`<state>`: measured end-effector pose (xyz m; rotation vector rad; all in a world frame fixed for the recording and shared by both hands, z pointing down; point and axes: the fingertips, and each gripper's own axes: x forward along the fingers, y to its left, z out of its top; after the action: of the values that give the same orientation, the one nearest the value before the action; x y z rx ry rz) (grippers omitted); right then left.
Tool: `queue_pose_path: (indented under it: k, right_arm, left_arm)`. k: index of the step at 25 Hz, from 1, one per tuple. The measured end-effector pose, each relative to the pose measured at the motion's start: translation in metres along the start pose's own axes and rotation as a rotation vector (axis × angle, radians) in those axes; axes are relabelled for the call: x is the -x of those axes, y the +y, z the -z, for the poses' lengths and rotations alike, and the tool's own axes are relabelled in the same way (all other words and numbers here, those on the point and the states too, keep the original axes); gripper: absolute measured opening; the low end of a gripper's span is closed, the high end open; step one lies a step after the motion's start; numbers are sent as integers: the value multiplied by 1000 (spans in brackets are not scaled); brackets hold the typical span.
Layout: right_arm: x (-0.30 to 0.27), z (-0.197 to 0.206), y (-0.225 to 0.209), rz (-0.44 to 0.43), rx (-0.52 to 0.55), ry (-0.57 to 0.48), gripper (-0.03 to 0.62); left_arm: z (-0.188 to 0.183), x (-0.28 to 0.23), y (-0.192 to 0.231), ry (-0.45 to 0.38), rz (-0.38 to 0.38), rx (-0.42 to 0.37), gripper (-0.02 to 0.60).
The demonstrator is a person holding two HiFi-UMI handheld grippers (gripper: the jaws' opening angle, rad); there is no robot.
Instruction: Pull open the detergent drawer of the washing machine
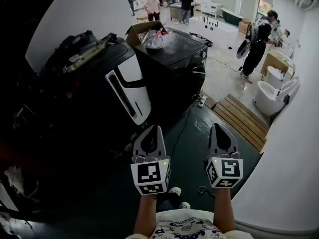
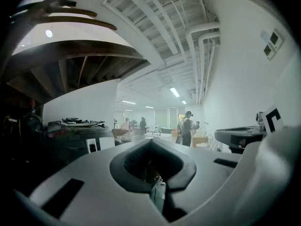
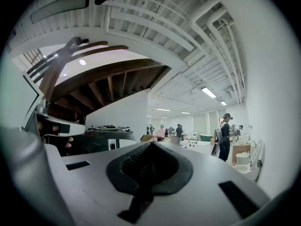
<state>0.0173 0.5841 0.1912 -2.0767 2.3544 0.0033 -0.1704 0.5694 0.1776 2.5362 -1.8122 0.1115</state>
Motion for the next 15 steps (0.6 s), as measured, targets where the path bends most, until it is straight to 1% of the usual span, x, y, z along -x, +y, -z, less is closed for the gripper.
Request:
queue_pose_path:
  k: [8,15]
  right_arm:
    - [-4,5,-1,0,1,7,14]
    - [-16,9,1,7,-14,12,14]
  left_arm:
    - [4,-4,-3,5,5,4,14]
    - [8,-15,6,13,7,9,14]
